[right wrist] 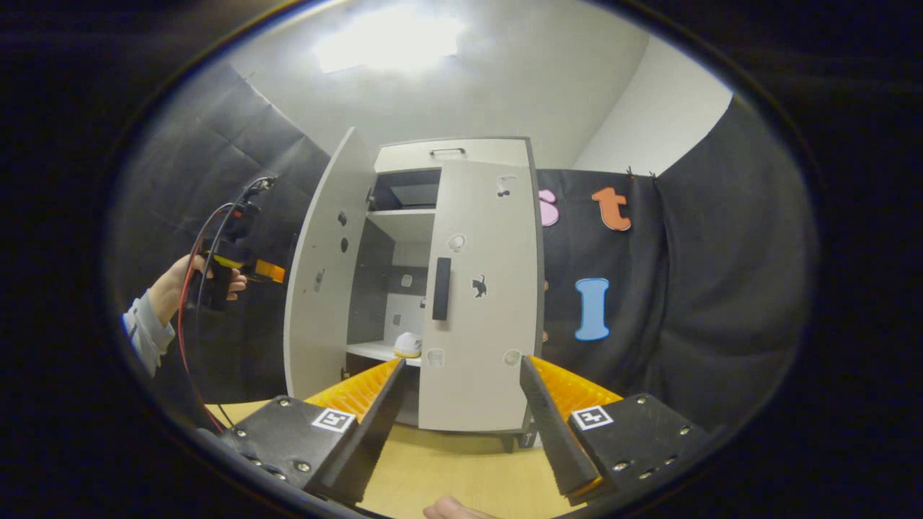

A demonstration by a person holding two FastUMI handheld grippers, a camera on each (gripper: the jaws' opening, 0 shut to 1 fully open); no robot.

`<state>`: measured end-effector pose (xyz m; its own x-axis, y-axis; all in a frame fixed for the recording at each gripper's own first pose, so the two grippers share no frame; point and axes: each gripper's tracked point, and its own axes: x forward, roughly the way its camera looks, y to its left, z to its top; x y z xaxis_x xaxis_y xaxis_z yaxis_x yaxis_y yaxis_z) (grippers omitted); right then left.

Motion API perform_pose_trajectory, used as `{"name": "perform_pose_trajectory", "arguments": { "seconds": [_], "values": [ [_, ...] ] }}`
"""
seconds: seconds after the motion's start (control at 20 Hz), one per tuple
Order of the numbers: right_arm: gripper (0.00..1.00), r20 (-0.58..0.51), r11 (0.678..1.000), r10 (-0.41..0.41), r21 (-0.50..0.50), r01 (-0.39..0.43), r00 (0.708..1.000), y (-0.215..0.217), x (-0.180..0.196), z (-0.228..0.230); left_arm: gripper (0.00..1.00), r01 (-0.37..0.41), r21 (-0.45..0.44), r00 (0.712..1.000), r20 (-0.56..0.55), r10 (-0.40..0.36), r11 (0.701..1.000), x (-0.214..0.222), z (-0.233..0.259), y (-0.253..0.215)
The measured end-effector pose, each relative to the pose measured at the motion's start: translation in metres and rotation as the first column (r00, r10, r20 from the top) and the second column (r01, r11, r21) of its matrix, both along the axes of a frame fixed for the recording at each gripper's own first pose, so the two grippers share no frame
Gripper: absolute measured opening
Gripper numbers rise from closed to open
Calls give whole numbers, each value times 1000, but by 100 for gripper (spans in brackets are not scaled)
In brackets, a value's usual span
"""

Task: Grab one shoe with the right hand and put it into the shoe cabinet, grab the other shoe with the left hand and put it into the shoe cabinet; then close the right door with the right hand and the left door with the left hand.

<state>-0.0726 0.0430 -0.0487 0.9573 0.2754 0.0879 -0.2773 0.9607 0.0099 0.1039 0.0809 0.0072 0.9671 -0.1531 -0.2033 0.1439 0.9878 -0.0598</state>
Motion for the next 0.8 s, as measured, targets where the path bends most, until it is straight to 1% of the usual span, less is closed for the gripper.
{"name": "perform_pose_trajectory", "arguments": {
  "seconds": [0.05, 0.1, 0.2, 0.25, 0.3, 0.35, 0.4, 0.5, 0.55, 0.65, 0.7, 0.8],
  "values": [
    [93, -11, 1000, -11, 5, 11, 1000, -4, 2, -2, 90, -5, -13, 1000, 0, 5, 1000, 0, 0, -2],
    [92, -19, 1000, -21, 12, 21, 1000, -8, 5, -4, 90, -13, -27, 1000, -1, 13, 1000, -1, 0, -4],
    [92, -33, 999, -32, 24, 33, 999, -14, 8, -7, 90, -2, -27, 1000, -1, 2, 1000, -1, -1, -13],
    [92, -37, 999, -35, 28, 36, 999, -16, 12, -7, 86, 2, -26, 1000, -5, -2, 1000, -2, -2, -16],
    [92, -40, 999, -39, 29, 41, 998, -18, 14, -9, 91, 6, -23, 1000, -5, -6, 1000, -3, -3, -21],
    [92, -40, 998, -44, 31, 46, 998, -20, 15, -9, 86, 8, -19, 1000, 4, -8, 1000, -2, -1, -25],
    [95, -41, 998, -47, 33, 49, 998, -20, 15, -9, 91, 4, -6, 1000, 8, -3, 1000, 0, -2, -29],
    [92, -44, 998, -52, 31, 53, 998, -22, 16, -12, 91, -15, 12, 1000, 20, 15, 1000, 3, -3, -35],
    [92, -46, 998, -55, 28, 56, 997, -23, 16, -13, 91, -11, 16, 1000, 28, 11, 1000, 5, -3, -40],
    [93, -50, 997, -69, 24, 70, 996, -28, 17, -15, 91, 4, 1, 999, 49, -4, 1000, 16, -2, -55],
    [95, -52, 997, -74, 22, 75, 996, -31, 17, -16, 91, 21, -19, 999, 49, -21, 1000, 20, -6, -66],
    [94, -55, 996, -83, 22, 85, 995, -34, 18, -17, 91, 69, -60, 997, 40, -66, 996, 26, -14, -87]
  ]
}}
